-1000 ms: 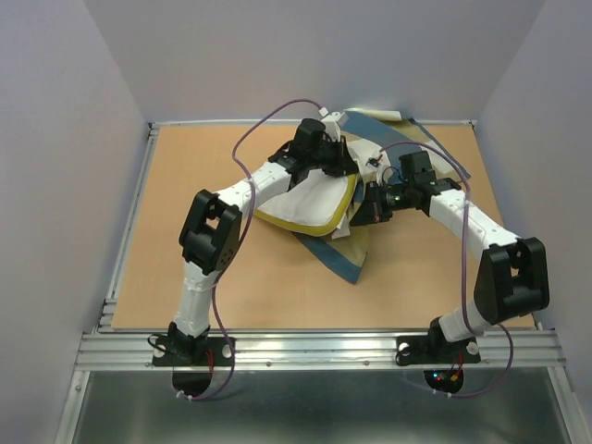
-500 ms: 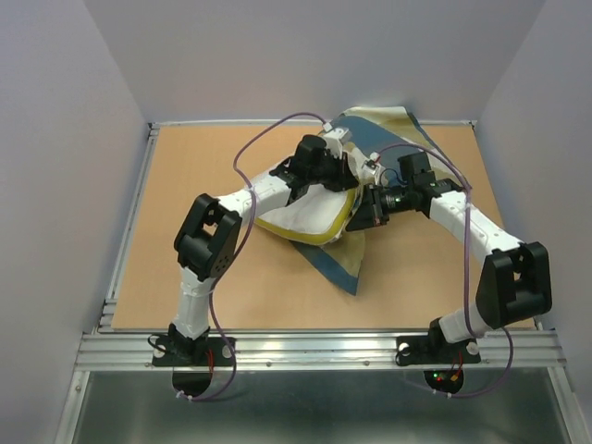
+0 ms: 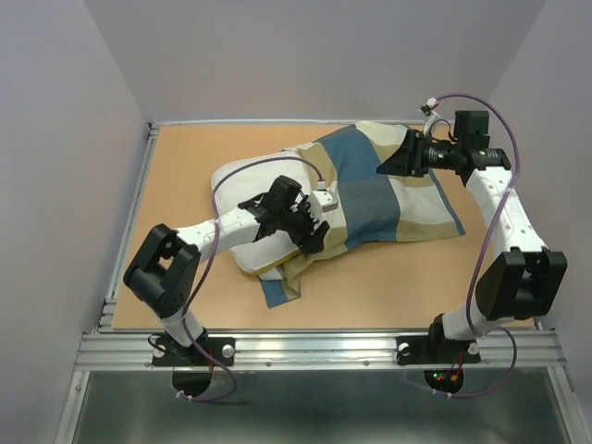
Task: Put the pillow into the pillowcase
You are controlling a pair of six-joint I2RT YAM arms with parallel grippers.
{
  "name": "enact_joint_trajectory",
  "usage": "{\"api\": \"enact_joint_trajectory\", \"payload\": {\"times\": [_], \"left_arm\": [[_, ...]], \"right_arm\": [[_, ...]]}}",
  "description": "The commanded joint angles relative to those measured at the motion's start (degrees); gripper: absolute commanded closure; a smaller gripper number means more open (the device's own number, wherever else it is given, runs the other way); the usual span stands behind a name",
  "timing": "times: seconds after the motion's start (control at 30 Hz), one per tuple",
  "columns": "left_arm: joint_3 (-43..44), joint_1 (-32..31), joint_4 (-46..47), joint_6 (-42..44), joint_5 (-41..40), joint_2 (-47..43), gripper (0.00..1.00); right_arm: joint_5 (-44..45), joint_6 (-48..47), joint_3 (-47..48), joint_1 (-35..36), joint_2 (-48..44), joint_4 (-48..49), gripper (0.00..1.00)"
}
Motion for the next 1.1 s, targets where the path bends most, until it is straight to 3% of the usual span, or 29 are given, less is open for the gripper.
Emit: {"api": "enact_joint_trajectory", "payload": {"times": [0.0, 0.1, 0.27, 0.4, 0.53, 0.77, 1.07], "left_arm": [[-0.1, -1.7, -10.0, 15.9, 7.7, -11.3, 0.13], [8.2, -0.2, -17.9, 18.5, 11.1, -14.3, 0.01], [13.6, 11.6, -16.6, 11.3, 11.1, -13.5, 0.01], [21.6, 25.2, -17.9, 10.8, 9.7, -6.3, 0.01], [28.6, 31.8, -21.5, 13.0, 5.6, 2.5, 0.01], [39.1, 37.6, -29.6, 20.2, 5.8, 16.9, 0.01], [46.8, 36.5, -37.6, 23.9, 17.3, 26.3, 0.01]], "right_arm": [[8.5, -3.5, 5.0, 1.4, 8.4, 1.0, 0.39], [14.1, -4.7, 8.2, 4.8, 14.2, 1.2, 0.36], [19.8, -6.8, 10.8, 15.4, 20.8, 1.8, 0.29], [23.2, -8.3, 9.4, 21.0, 25.9, 1.5, 0.29], [27.0, -17.6, 5.2, 23.6, 29.5, -2.9, 0.29], [31.1, -27.3, -7.8, 24.0, 29.4, -5.9, 0.32], [32.6, -30.2, -10.2, 24.0, 28.9, -6.6, 0.32]]}}
